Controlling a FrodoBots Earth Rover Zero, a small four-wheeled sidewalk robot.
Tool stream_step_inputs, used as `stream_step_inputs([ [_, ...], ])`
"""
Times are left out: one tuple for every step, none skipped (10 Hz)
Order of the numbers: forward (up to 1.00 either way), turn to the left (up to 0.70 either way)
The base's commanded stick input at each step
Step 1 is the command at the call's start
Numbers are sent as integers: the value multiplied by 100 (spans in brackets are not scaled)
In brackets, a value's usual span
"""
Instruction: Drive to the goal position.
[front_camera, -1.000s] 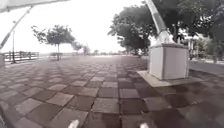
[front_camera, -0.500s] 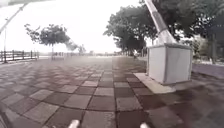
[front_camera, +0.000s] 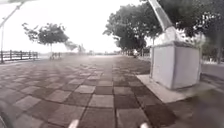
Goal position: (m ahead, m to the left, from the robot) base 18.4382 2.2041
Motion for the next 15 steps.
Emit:
stream_step_inputs([
  [70, 0],
  [70, 0],
  [70, 0],
  [70, 0],
  [70, 0],
  [70, 0],
  [70, 0],
  [70, 0],
  [70, 0],
  [70, 0],
  [70, 0],
  [70, 0],
  [70, 0],
  [70, 0],
  [70, -4],
])
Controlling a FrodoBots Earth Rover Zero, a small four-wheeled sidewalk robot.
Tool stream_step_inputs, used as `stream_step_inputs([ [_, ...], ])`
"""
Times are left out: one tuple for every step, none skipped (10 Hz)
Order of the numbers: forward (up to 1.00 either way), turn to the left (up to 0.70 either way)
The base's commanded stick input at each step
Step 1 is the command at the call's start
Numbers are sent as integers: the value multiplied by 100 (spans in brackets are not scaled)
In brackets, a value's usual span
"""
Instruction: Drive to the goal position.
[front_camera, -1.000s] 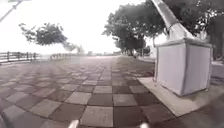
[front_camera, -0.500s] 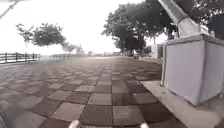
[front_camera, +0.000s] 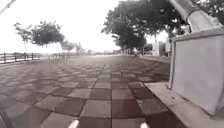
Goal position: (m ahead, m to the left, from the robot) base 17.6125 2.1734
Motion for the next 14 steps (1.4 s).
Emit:
stream_step_inputs([
  [70, -9],
  [70, -30],
  [70, -29],
  [70, 0],
  [70, 0],
  [70, 0],
  [70, 0],
  [70, 0],
  [70, -28],
  [70, -35],
  [70, -35],
  [70, -35],
  [70, -35],
  [70, -35],
])
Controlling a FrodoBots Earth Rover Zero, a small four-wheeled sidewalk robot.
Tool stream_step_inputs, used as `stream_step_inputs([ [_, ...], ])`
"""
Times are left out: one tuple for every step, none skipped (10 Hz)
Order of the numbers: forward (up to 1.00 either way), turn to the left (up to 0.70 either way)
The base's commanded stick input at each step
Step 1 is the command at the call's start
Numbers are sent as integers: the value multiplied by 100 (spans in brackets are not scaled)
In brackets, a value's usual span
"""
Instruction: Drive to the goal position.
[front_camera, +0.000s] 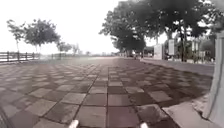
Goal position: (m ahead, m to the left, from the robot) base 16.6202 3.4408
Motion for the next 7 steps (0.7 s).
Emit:
stream_step_inputs([
  [70, -35],
  [70, -35],
  [70, -35],
  [70, -35],
  [70, -35],
  [70, -35],
  [70, -35],
])
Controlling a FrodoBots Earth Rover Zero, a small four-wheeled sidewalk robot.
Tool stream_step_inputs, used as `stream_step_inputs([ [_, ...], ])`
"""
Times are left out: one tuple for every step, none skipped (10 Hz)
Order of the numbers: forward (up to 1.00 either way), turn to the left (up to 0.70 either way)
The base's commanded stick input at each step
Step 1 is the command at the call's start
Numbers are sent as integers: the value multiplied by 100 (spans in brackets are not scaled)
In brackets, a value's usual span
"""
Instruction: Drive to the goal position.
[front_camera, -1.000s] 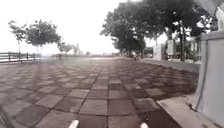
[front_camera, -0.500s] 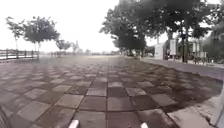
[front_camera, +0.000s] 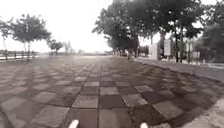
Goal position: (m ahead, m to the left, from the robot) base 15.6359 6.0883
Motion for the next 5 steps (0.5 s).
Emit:
stream_step_inputs([
  [70, -35],
  [70, -35],
  [70, -35],
  [70, -35],
  [70, -35],
])
